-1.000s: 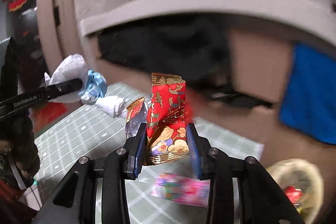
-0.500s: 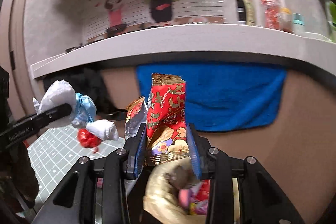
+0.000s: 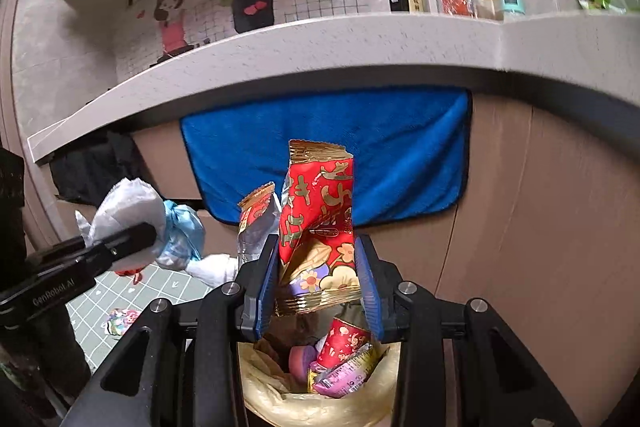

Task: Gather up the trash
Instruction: 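Carry both items over the bin and open both tools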

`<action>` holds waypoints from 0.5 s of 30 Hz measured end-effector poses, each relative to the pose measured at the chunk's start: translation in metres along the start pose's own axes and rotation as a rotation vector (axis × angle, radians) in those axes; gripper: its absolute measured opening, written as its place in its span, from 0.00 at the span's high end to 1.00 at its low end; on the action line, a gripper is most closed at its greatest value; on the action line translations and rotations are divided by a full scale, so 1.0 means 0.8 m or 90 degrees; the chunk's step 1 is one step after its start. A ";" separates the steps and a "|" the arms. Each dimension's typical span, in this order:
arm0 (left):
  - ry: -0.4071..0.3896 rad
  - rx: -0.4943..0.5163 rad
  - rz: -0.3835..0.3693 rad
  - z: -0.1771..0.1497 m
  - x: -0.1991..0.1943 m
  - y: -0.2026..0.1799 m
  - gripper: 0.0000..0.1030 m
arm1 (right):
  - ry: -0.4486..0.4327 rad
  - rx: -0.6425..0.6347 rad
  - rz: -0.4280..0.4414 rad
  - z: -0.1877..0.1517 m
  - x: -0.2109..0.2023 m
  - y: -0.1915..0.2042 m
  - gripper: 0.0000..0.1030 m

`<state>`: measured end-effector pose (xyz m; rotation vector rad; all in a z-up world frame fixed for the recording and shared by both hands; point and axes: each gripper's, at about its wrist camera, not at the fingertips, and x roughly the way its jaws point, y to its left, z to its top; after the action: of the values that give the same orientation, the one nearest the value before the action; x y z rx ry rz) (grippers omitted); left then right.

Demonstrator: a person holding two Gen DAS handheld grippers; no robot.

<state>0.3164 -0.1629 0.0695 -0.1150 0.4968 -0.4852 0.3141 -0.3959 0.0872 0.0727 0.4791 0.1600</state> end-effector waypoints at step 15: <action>0.060 -0.020 0.010 -0.021 0.075 0.016 0.90 | 0.041 0.028 0.014 -0.019 0.047 -0.007 0.66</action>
<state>0.3597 -0.1797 0.0264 -0.1190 0.5977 -0.4696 0.3411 -0.3945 0.0561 0.1163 0.5466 0.1739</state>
